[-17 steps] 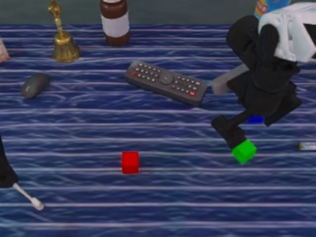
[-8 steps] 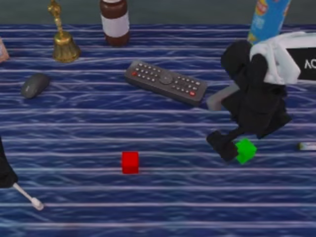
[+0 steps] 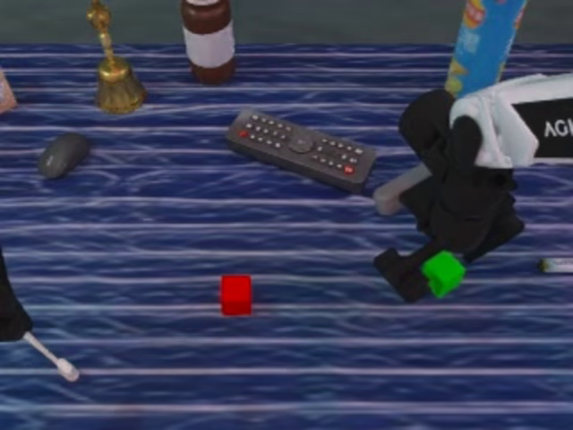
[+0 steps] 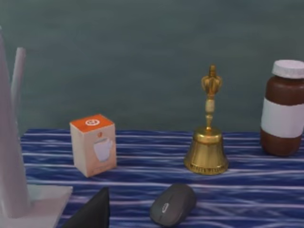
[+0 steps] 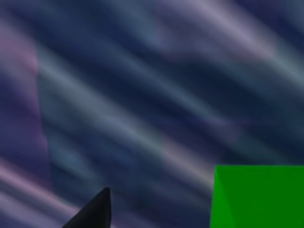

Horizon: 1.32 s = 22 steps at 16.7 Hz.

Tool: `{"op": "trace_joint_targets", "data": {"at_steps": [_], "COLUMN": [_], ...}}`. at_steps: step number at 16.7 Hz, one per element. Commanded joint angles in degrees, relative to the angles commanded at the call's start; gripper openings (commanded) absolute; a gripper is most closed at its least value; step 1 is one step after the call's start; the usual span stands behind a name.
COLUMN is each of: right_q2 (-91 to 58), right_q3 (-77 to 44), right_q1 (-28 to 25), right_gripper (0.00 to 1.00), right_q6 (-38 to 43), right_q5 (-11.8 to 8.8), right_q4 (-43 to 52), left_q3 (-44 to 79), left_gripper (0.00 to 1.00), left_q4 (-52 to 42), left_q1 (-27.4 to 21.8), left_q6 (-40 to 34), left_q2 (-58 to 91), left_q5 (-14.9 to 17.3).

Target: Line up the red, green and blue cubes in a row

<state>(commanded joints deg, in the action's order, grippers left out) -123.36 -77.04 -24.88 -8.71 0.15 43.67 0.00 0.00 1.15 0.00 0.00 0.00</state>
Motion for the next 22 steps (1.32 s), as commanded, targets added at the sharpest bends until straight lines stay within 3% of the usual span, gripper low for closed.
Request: {"op": "trace_joint_targets", "data": {"at_steps": [12,22], "right_q2": [0.0,1.4], "right_q3": [0.0,-0.6], "right_q1": [0.0,0.1], "right_gripper": [0.02,0.0], "right_q6": [0.0,0.2], "right_q5": [0.0,-0.2], "right_q4": [0.0,0.7], "left_q3": [0.0,0.0], "left_gripper": [1.0,1.0], "left_q4": [0.0,0.0], "left_q1": [0.0,0.0], "left_q6": [0.0,0.0], "left_q2": [0.0,0.0], "left_q5": [0.0,0.0]}}
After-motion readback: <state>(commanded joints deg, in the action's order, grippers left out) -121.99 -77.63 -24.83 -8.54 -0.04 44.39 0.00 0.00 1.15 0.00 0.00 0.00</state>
